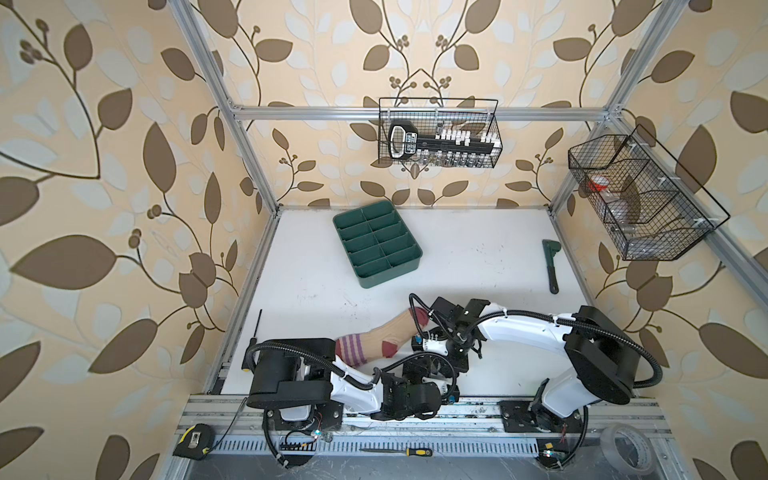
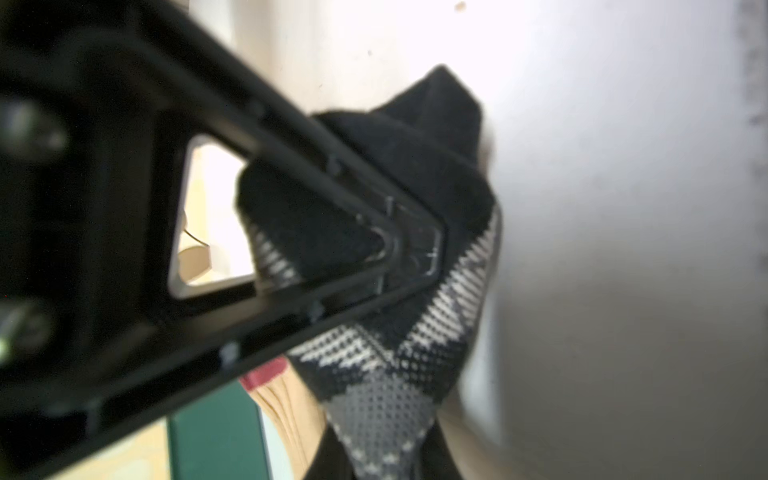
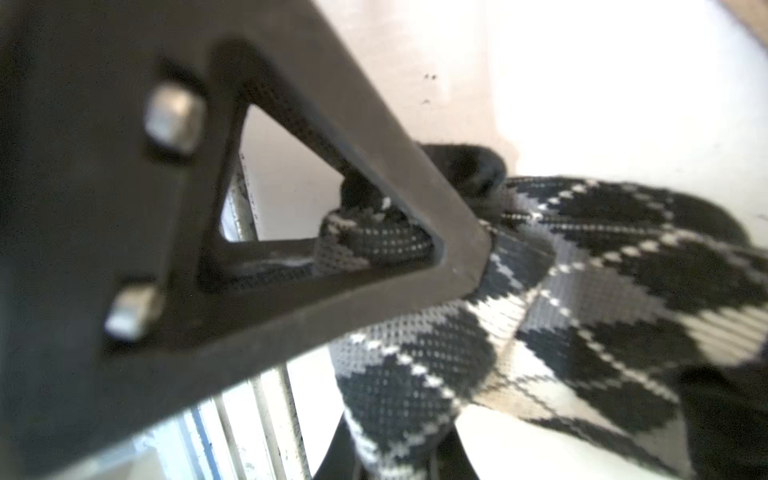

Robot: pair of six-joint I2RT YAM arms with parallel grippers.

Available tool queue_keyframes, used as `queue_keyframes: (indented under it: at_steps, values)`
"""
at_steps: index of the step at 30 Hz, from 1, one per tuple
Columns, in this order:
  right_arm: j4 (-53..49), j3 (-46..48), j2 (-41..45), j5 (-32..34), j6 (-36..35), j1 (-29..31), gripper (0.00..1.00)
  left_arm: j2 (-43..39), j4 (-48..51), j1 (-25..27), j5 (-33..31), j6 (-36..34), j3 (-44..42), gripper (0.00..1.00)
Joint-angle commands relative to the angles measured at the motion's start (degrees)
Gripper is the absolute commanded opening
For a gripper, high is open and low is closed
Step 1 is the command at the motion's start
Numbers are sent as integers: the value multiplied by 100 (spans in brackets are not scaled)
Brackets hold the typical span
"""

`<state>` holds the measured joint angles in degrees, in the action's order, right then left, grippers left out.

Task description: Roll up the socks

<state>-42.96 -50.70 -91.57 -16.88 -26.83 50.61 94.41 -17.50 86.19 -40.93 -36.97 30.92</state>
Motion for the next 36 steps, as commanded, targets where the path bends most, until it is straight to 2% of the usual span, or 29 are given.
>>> queue_keyframes:
  at_steps: [1,3,4,5,7,8,9,12,18,23,26,29,32,34,36]
  values:
    - [342,64,-129,32,59,19,6,29,424,-18,777,235,365,0]
    - [491,166,58,293,116,-14,13,-82,1136,-29,1191,499,613,0]
    - [543,222,185,436,117,-45,22,-150,1580,-44,1498,661,767,0]
    - [590,273,309,571,132,-70,33,-195,1812,-47,1682,811,846,0]
    - [635,402,662,829,118,-85,66,-269,2221,-63,2131,1143,946,0]
    - [648,460,836,932,125,-86,75,-288,2264,-59,2263,1275,933,0]
    - [657,540,1038,1043,125,-102,83,-300,2321,-90,2481,1380,910,0]
    - [727,778,1755,1430,134,-113,98,-216,2510,-229,2910,1625,919,0]
    - [638,973,3333,2309,103,-517,100,-134,2690,-882,3946,2167,997,0]
    - [851,1077,4437,3535,-32,-904,100,162,2952,-1388,4859,2362,1277,0]
    - [1145,1141,5007,4167,-209,-1094,100,346,2977,-1541,5144,2511,1366,0]
    - [1355,1109,5519,4368,-397,-1266,100,406,2881,-1704,5435,2702,1356,0]
    - [1536,1053,6026,4284,-721,-1277,100,513,2895,-2040,6066,2939,1404,0]
    - [1496,1065,6380,3941,-1171,-1279,100,685,3199,-2343,6609,3011,1582,0]
    - [1194,1138,6805,3388,-1981,-1278,100,897,3541,-2642,7062,3094,1808,0]
